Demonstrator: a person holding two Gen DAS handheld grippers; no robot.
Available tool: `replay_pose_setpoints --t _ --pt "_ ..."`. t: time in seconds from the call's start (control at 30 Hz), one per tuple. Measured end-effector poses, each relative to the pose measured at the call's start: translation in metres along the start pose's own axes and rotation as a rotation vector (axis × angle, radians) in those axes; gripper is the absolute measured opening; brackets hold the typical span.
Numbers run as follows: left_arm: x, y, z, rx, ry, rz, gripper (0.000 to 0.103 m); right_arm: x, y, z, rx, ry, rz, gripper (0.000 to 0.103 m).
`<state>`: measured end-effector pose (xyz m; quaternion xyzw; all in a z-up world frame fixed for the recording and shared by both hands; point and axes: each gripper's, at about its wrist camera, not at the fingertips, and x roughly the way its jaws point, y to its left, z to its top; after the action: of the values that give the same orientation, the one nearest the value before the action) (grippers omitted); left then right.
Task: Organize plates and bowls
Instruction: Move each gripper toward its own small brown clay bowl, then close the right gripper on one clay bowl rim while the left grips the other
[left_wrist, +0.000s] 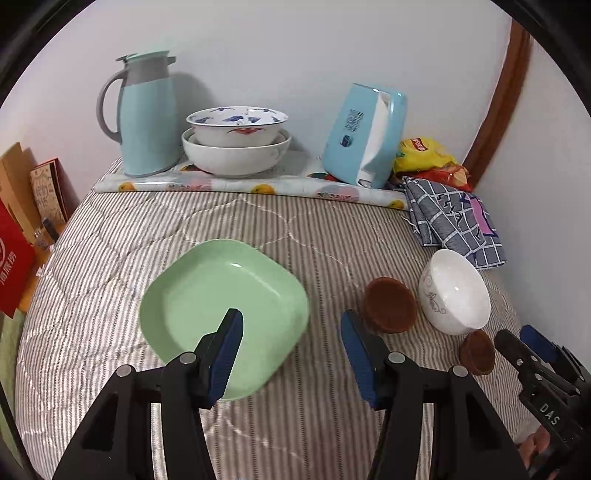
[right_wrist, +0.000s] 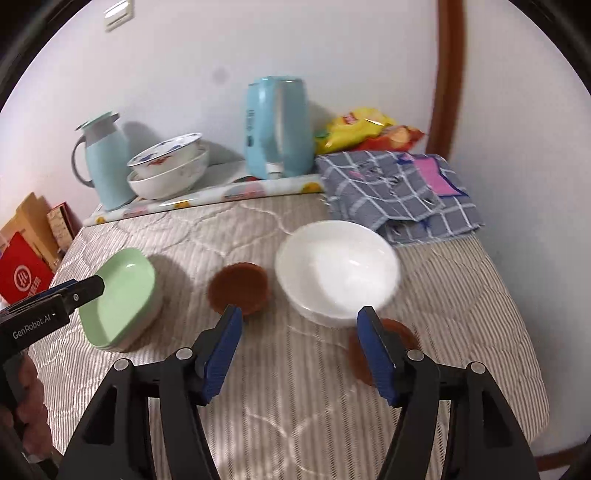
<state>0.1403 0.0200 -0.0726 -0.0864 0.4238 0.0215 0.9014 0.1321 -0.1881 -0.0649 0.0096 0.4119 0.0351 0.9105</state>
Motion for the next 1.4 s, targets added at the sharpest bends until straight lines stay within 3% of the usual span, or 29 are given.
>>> replay_pose_setpoints --t 0.3,0.7,1.03,1.4 --pt "0.022 -0.033 -0.004 0.010 0.042 -0.024 0.053 0.006 -0.057 -0.014 0.071 0.027 -0.044 0.064" --pt "0.064 -0.064 -0.012 0.009 0.092 -0.050 0.053 0.044 -0.100 -0.035 0.119 0.093 -0.048 0.064" --pt "0.093 -0.070 -0.011 -0.008 0.130 -0.033 0.052 0.075 -0.109 -0.041 0.126 0.139 -0.021 0.052" --pt "0.122 -0.075 -0.011 0.003 0.182 -0.014 0.035 0.094 -0.113 -0.040 0.139 0.175 -0.002 0.041"
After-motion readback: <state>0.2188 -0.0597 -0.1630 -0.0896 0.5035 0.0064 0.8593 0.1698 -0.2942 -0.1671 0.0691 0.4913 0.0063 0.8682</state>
